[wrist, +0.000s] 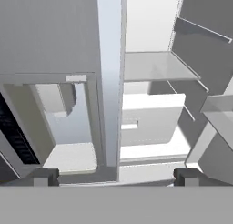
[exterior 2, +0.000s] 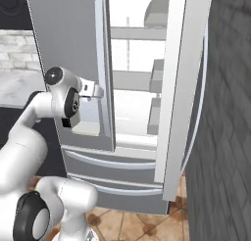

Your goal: Place one of the steaks on the plate and the other in the bowl. Then place the bowl in the fridge.

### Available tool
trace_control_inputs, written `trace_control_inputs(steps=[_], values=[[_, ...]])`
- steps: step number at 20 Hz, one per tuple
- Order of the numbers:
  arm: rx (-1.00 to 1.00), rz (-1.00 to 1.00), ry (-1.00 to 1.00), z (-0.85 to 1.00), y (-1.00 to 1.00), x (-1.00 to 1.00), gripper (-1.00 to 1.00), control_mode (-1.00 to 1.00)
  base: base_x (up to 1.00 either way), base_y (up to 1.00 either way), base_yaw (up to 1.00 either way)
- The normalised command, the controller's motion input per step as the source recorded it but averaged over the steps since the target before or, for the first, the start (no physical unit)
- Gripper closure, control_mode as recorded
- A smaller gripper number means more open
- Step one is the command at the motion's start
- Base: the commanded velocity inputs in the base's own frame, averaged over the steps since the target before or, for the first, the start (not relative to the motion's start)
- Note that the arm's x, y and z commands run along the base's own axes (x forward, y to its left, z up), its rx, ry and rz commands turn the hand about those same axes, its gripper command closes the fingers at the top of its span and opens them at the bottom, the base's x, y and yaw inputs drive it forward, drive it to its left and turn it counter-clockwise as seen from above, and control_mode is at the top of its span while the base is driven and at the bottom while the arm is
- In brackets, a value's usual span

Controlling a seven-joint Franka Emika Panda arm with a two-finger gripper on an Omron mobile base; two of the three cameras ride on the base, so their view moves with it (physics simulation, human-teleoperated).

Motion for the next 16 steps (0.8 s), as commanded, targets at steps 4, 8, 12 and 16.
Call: trace_control_inputs(steps=[4, 8, 12, 16], values=[[0.04, 0.04, 0.0, 0.0, 0.08, 0.53, -1.0, -1.0, 0.0, 0.0, 0.0], [-0.09, 0.0, 0.01, 0.0, 0.04, 0.27, -1.0, -1.0, 0.0, 0.0, 0.0], [-0.07, 0.0, 0.0, 0.0, -0.01, 0.36, -1.0, -1.0, 0.0, 0.0, 0.0], [0.0, 0.03, 0.01, -0.07, -0.01, 0.28, -1.0, -1.0, 0.0, 0.0, 0.0]])
